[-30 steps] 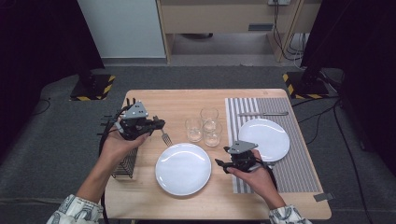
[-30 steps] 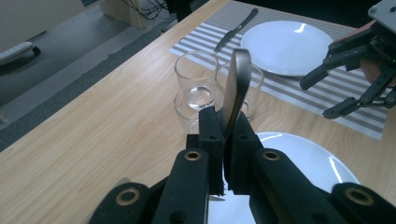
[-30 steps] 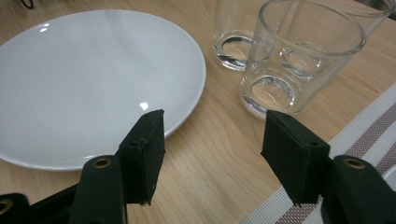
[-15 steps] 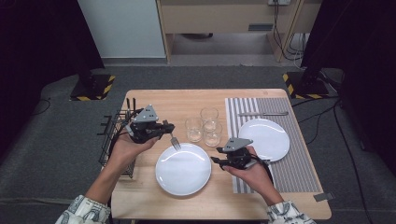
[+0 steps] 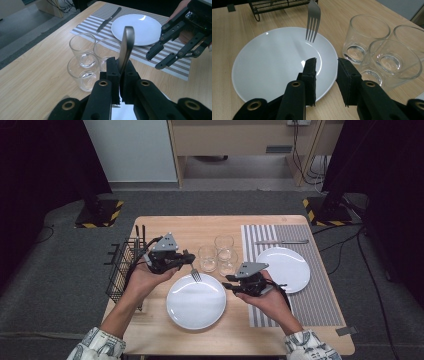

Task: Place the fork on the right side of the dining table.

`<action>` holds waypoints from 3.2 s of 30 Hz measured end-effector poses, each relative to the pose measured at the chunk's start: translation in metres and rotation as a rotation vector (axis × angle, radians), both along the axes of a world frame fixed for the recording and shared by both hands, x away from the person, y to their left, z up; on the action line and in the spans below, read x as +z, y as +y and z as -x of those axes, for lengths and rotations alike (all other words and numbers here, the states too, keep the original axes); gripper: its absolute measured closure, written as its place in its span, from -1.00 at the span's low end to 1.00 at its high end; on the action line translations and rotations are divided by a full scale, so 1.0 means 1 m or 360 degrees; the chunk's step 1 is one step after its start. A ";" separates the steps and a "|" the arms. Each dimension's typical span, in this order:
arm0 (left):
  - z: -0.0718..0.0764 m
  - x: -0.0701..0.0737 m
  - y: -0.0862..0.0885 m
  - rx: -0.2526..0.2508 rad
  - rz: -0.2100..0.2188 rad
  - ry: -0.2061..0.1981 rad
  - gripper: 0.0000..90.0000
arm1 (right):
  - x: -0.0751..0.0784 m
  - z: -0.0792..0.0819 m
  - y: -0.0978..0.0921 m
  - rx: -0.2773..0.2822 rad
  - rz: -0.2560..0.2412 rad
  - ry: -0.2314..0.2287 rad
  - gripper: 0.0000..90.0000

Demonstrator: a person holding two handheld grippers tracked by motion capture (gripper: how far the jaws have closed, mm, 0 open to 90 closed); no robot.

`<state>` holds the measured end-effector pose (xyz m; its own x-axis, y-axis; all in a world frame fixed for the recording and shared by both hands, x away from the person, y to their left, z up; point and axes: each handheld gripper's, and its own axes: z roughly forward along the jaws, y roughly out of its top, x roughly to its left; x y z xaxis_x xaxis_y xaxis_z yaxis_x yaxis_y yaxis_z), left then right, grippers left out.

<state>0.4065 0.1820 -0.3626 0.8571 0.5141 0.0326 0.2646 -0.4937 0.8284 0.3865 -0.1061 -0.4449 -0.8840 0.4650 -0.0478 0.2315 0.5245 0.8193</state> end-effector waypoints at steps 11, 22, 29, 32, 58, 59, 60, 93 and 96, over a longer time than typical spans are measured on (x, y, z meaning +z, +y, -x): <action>-0.004 -0.004 -0.013 -0.0061 0.0001 0.0046 0.93 | 0.004 -0.007 0.014 0.0066 0.0020 0.0007 0.64; -0.005 -0.009 -0.033 -0.0154 -0.0039 0.0072 0.93 | 0.011 -0.010 0.024 0.0107 -0.0008 0.0015 0.67; -0.003 -0.011 -0.041 -0.0195 -0.0060 0.0082 0.93 | 0.013 -0.013 0.033 0.0146 -0.0002 0.0022 0.71; -0.002 -0.011 -0.044 -0.0209 -0.0068 0.0082 0.93 | 0.013 -0.016 0.036 0.0144 -0.0002 0.0028 0.68; 0.001 -0.011 -0.051 -0.0248 -0.0080 0.0091 0.93 | 0.016 -0.018 0.047 0.0198 -0.0001 0.0018 0.88; 0.000 -0.011 -0.051 -0.0245 -0.0079 0.0095 0.93 | 0.016 -0.018 0.047 0.0198 0.0004 0.0011 0.89; 0.000 -0.011 -0.051 -0.0240 -0.0070 0.0100 0.92 | 0.016 -0.018 0.048 0.0199 0.0007 0.0008 0.89; 0.002 -0.048 -0.040 -0.0033 -0.0013 0.0056 0.19 | 0.020 -0.042 0.027 0.0101 -0.0069 0.0054 0.93; 0.000 -0.057 -0.043 -0.0016 -0.0031 0.0068 0.13 | 0.023 -0.044 0.027 0.0100 -0.0083 0.0047 0.93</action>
<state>0.4063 0.1388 -0.4194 0.8631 0.5049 0.0055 0.2947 -0.5124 0.8066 0.4302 -0.0796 -0.4220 -0.9121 0.4099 0.0018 0.2242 0.4953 0.8393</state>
